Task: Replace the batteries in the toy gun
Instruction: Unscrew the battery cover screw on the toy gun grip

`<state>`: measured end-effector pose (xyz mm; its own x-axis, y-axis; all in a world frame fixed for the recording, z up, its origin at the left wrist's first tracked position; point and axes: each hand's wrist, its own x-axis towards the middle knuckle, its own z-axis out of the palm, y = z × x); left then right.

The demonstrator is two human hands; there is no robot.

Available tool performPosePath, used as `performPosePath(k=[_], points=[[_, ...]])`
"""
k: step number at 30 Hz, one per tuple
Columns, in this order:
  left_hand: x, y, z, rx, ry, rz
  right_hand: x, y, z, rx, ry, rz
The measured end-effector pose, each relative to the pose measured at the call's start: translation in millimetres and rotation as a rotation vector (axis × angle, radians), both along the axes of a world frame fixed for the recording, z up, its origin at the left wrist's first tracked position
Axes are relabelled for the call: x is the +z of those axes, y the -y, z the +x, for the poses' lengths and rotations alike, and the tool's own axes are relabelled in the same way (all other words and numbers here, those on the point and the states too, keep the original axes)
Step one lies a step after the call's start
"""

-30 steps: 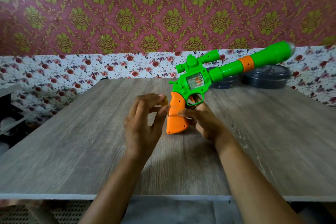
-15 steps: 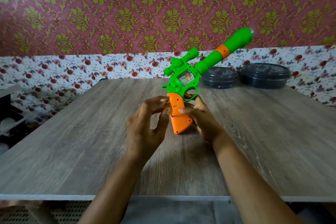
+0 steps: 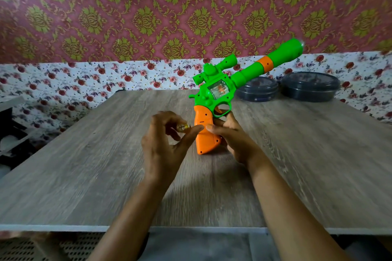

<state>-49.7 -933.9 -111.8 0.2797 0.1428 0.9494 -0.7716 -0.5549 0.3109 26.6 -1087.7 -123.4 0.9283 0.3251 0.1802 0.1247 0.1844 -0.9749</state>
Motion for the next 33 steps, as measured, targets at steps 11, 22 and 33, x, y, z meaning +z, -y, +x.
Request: performPosePath(k=[11, 22, 33], points=[[-2.4, -1.4, 0.8, -0.044, -0.017, 0.118, 0.6, -2.5, 0.5, -0.031, -0.031, 0.029], [0.1, -2.3, 1.7, 0.005, 0.005, -0.002, 0.8, -1.8, 0.2, -0.028, -0.029, -0.014], [2.8, -3.2, -0.5, 0.117, -0.013, 0.011, -0.9, -1.9, 3.6, -0.034, -0.033, -0.02]])
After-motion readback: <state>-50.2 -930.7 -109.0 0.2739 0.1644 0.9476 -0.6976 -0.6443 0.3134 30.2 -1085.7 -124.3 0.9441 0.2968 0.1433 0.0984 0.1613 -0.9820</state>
